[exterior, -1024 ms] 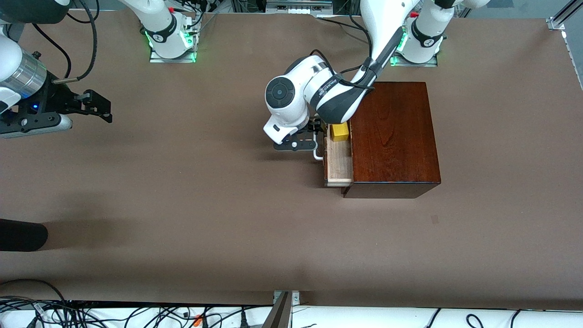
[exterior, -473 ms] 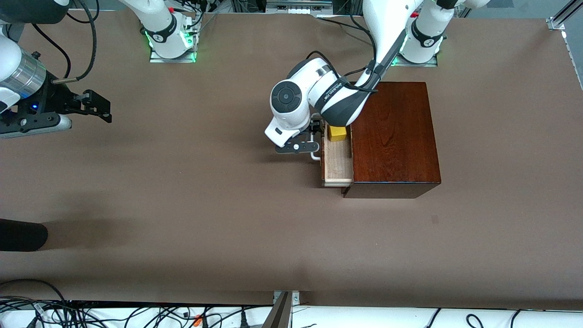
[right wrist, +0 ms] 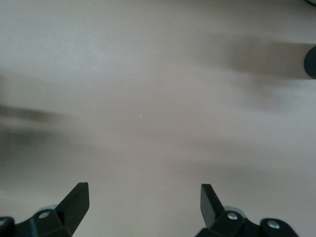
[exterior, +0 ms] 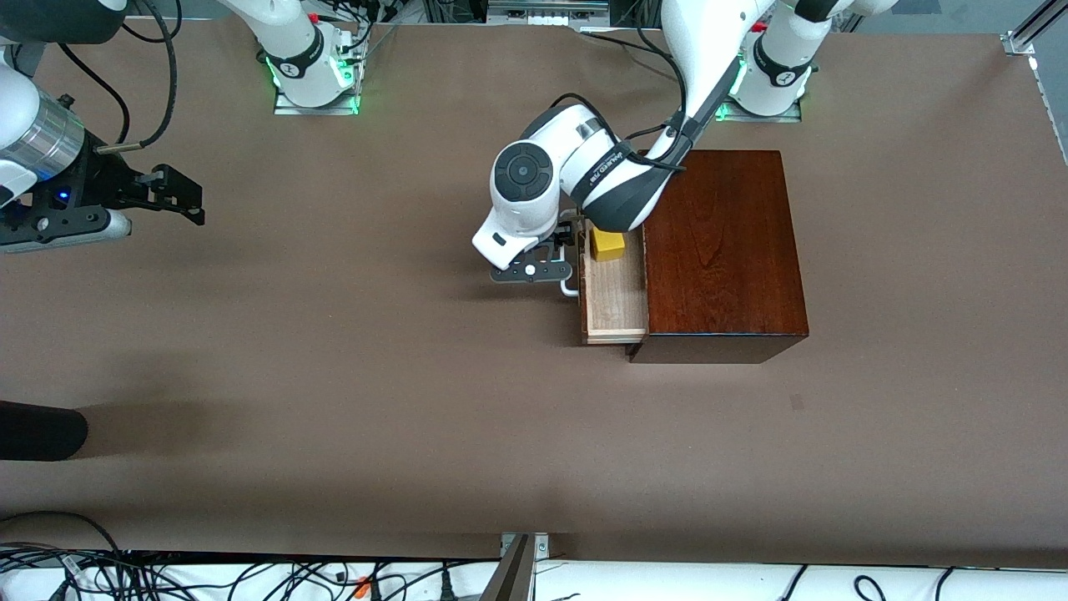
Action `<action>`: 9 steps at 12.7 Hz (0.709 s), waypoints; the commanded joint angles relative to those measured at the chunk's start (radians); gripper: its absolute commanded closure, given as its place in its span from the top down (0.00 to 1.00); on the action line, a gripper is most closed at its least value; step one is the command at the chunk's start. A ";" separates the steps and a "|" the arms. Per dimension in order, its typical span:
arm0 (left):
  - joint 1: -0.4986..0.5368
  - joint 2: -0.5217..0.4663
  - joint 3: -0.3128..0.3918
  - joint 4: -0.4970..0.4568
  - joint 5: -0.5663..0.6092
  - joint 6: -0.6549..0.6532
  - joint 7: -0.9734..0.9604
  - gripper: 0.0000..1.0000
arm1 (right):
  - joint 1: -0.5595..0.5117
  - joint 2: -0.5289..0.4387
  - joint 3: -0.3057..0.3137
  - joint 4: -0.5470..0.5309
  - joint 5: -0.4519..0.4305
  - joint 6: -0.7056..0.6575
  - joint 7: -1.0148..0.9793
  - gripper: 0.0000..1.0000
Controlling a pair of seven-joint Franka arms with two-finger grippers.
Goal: Open drawer, take yellow block, close drawer
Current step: 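Pull the drawer handle outward with the left gripper to open it, then release the handle and raise the left gripper while the right gripper approaches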
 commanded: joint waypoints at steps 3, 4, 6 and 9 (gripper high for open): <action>0.010 -0.079 -0.006 0.051 -0.004 -0.135 -0.004 1.00 | -0.007 0.002 0.002 0.008 0.015 -0.008 0.007 1.00; 0.016 -0.115 -0.003 0.050 -0.003 -0.184 0.002 1.00 | -0.007 0.000 0.002 0.008 0.015 -0.010 0.007 1.00; 0.070 -0.209 -0.003 0.044 0.020 -0.276 0.103 1.00 | -0.007 0.000 0.002 0.008 0.013 -0.011 0.004 1.00; 0.214 -0.341 -0.006 0.042 0.045 -0.406 0.348 1.00 | -0.004 -0.001 0.006 0.008 0.012 -0.018 -0.011 1.00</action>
